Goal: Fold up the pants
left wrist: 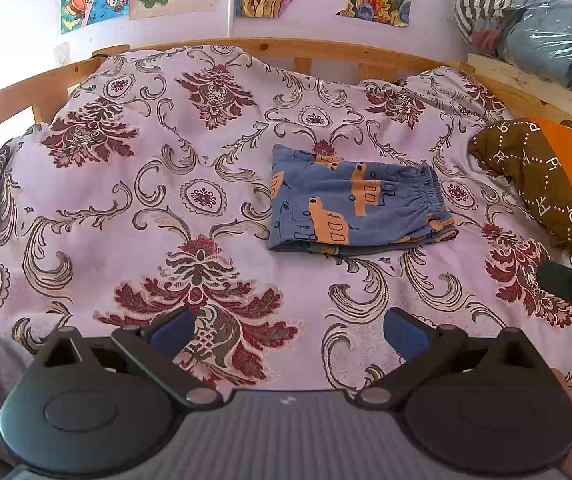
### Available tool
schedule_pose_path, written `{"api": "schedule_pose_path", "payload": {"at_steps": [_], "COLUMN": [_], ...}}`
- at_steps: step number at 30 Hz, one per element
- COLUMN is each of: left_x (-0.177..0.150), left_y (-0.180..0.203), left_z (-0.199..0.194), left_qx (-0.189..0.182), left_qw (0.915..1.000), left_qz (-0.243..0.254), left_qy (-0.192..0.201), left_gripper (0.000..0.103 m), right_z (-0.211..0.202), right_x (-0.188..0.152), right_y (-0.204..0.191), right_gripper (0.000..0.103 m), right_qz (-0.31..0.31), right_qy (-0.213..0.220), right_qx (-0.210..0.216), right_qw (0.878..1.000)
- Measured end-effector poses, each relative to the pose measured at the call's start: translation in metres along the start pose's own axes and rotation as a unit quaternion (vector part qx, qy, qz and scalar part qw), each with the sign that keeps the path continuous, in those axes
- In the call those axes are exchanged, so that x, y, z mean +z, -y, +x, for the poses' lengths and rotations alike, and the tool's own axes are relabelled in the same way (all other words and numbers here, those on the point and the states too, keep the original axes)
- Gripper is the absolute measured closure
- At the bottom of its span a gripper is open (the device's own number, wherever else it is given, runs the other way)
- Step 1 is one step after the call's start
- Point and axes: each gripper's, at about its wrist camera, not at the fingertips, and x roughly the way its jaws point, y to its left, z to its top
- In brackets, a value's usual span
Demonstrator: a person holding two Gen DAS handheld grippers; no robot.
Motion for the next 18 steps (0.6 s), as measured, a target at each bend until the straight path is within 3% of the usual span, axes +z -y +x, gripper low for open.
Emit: {"api": "schedule_pose_path", "payload": {"at_steps": [9, 18], "left_x": [0.0007, -0.0008], "left_y": [0.0, 0.0053], "left_z": [-0.0001, -0.0062], "left_qx": [0.0, 0.026], "left_qw": [1.0, 0.9993], "left_qz": [0.0, 0.022], "left_qy": [0.0, 0.014], "left_gripper": [0.0, 0.0], "right_z": [0.0004, 0.0002], "right_x": [-0.0006, -0.0001], "right_y": [0.0003, 0.0002], "right_gripper": [0.001, 0.001], "right_qz": [0.0, 0.0], "right_qy": [0.0, -0.001], "right_qx": [0.0, 0.0], "right_qw": [1.0, 1.0]}}
